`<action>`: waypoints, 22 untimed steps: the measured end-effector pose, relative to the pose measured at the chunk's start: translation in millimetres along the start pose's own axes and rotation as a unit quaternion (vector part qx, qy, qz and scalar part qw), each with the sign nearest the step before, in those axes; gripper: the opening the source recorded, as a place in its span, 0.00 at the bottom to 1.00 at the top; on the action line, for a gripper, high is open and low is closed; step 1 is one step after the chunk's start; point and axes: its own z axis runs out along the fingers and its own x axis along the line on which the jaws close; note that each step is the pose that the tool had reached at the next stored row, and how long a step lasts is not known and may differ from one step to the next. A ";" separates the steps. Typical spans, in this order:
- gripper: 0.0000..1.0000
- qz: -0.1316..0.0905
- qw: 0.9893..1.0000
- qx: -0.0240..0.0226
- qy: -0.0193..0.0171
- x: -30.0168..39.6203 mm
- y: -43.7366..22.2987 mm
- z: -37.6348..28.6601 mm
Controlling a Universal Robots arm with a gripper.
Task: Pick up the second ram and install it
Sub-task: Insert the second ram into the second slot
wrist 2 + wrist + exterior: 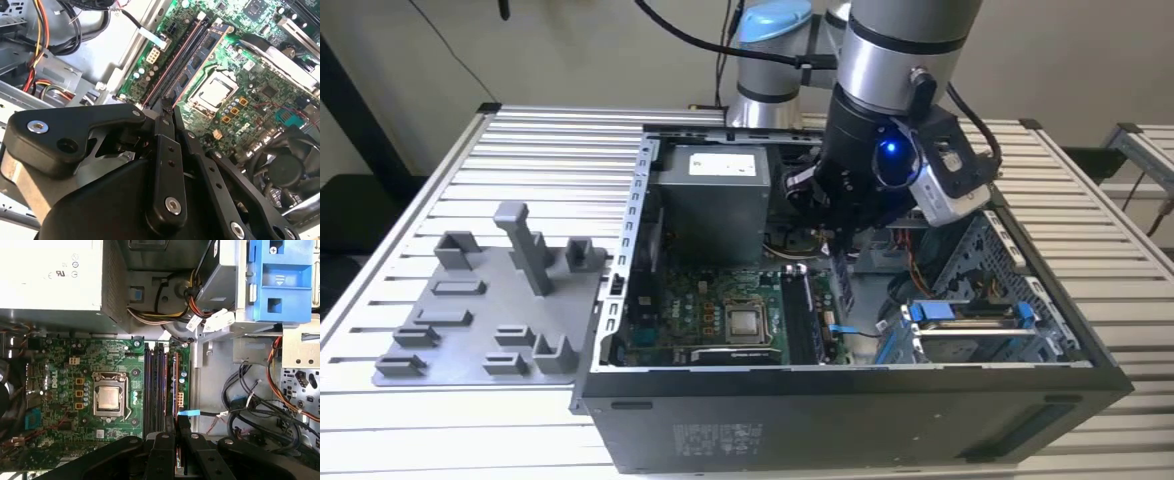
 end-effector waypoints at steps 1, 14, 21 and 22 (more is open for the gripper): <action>0.14 0.000 1.000 0.000 0.000 0.0 0.0 1.8; 0.14 -0.004 1.000 0.002 -0.001 3.4 -1.0 25.2; 0.14 -0.002 1.000 0.002 -0.001 12.7 -1.7 37.7; 0.14 -0.001 1.000 0.002 -0.001 13.8 -1.8 39.5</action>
